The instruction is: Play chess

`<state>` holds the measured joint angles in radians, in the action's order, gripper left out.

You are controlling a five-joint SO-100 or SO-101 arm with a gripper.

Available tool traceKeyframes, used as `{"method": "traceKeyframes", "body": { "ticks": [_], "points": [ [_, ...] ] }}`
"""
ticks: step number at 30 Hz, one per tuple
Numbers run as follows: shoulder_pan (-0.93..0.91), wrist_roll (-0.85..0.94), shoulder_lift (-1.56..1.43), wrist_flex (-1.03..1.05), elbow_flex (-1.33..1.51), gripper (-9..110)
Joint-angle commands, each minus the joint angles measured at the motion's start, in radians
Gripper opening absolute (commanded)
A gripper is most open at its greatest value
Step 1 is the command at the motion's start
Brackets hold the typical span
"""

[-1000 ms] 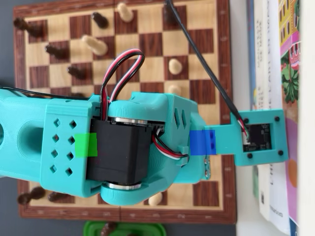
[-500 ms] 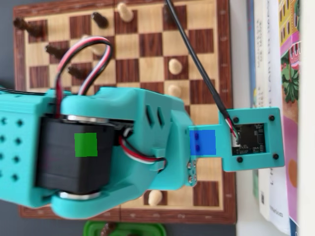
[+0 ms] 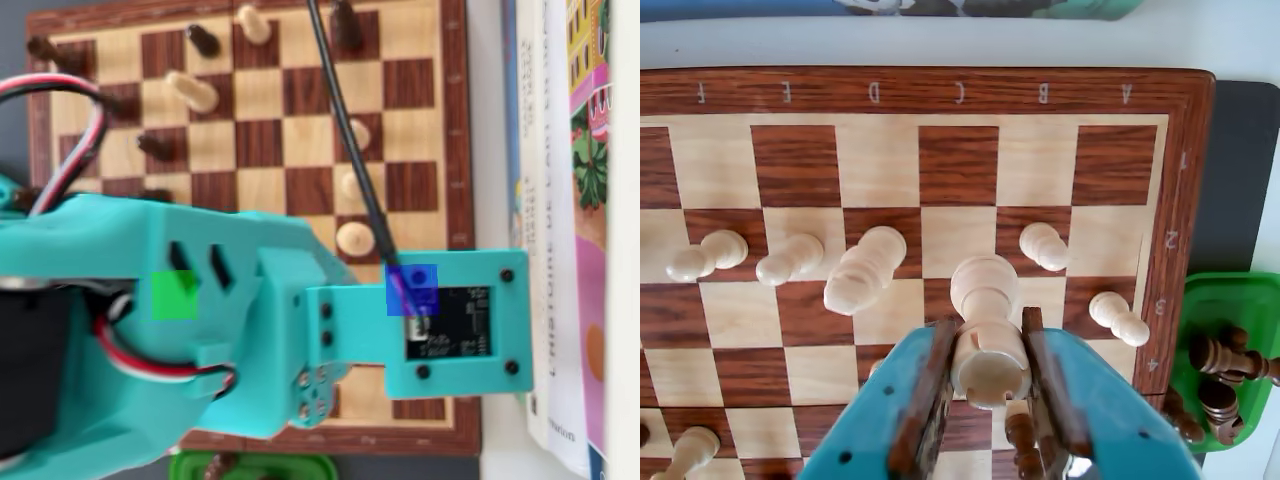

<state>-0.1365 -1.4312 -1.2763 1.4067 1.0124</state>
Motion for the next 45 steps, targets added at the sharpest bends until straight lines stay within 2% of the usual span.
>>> {"method": "traceKeyframes", "body": {
  "ticks": [1,14,45],
  "points": [
    [-0.026,-0.005,-0.112,-0.009,0.041,7],
    [-0.026,-0.006,-0.399,-0.086,0.425,7],
    [-0.029,-0.006,-0.854,-0.163,1.098,7]
  ]
}}
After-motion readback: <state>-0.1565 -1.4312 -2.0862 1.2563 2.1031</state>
